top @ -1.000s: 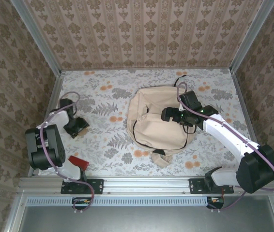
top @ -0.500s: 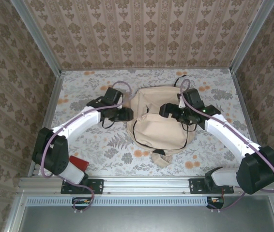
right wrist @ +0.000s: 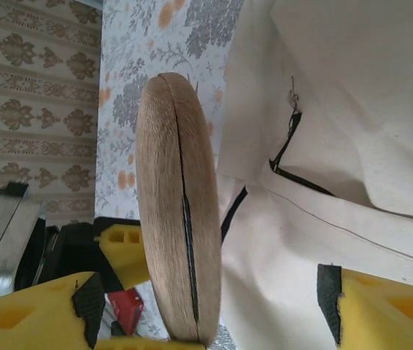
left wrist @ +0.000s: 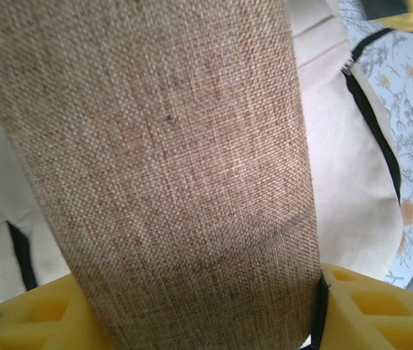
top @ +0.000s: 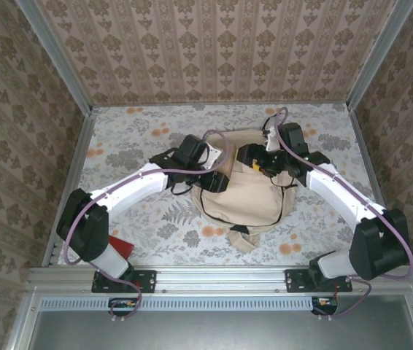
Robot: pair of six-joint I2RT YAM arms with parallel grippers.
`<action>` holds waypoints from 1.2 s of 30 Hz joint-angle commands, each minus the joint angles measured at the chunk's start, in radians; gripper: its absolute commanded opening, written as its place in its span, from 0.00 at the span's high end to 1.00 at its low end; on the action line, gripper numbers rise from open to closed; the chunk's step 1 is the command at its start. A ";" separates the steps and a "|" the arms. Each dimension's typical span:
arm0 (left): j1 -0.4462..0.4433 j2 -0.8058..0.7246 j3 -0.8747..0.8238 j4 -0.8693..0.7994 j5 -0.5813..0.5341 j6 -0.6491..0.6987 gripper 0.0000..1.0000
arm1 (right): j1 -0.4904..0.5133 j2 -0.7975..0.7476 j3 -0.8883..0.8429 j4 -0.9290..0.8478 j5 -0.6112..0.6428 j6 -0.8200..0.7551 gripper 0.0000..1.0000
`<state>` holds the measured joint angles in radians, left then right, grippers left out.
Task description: Pack the student bag
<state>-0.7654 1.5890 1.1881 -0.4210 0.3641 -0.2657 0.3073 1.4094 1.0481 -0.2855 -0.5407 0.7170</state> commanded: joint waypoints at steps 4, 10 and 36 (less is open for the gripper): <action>-0.028 0.019 0.056 0.010 0.056 0.107 0.59 | -0.003 0.079 0.035 0.087 -0.135 0.061 0.28; -0.029 0.006 0.053 0.000 0.073 0.143 0.59 | -0.003 0.100 0.011 0.130 -0.162 0.087 0.44; 0.159 0.273 0.241 -0.005 -0.003 -0.183 0.33 | -0.152 -0.335 -0.174 -0.159 0.316 0.014 0.64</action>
<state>-0.6071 1.8103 1.3560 -0.4046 0.3790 -0.3889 0.1711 1.1168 0.8948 -0.3832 -0.2886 0.7540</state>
